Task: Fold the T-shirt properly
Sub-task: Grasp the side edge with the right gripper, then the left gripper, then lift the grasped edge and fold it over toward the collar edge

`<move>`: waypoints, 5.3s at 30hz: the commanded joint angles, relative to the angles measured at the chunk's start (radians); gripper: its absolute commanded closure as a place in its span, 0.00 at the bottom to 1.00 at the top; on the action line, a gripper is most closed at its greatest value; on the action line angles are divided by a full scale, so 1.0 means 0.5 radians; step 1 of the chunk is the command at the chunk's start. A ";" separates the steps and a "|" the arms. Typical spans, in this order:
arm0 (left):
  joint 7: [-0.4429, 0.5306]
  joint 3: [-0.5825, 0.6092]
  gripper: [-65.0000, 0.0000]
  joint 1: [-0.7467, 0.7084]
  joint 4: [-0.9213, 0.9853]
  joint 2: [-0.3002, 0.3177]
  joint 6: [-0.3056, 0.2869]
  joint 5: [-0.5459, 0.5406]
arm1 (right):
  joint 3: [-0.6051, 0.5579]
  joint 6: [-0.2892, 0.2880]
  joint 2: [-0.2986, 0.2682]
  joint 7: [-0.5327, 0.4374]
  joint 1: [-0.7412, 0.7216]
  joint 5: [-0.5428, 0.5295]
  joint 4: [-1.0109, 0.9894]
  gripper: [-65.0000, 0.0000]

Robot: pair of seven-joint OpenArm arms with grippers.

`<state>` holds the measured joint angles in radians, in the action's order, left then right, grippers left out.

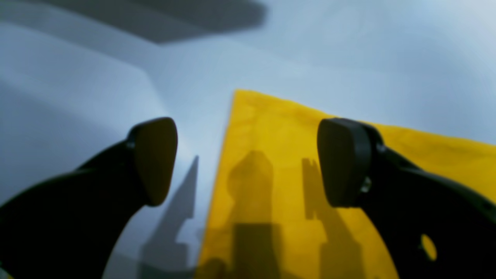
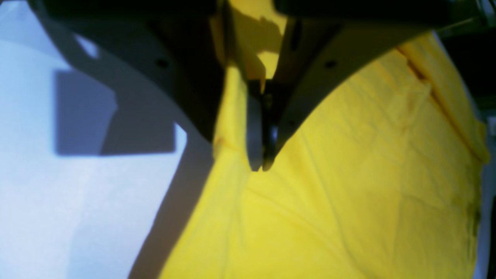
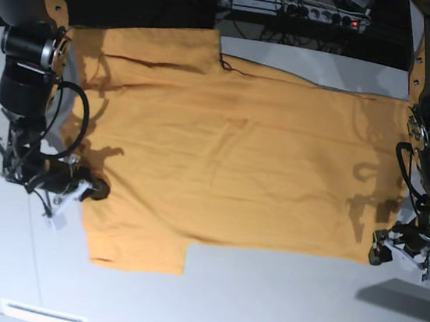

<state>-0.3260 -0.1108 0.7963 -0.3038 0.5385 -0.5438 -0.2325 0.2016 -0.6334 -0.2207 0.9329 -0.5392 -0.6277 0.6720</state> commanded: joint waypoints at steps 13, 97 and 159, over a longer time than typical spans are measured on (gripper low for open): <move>0.052 -0.016 0.15 -0.087 0.045 0.051 0.073 -0.055 | 0.000 -0.005 -0.070 0.023 -0.037 0.029 0.029 1.00; -0.089 0.168 1.00 -0.238 -0.244 -0.035 -0.298 -0.442 | 0.000 -0.005 -0.073 0.020 0.027 0.029 0.029 1.00; -0.329 0.162 1.00 -1.103 -1.591 0.395 -0.298 -0.454 | 0.000 0.004 -0.076 0.379 0.675 0.036 1.640 1.00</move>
<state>-0.5060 -0.0196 0.2241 -1.0794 0.7029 -0.7078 -0.4553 0.1959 -0.6353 -0.2432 1.1366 -0.1822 -0.6056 1.4712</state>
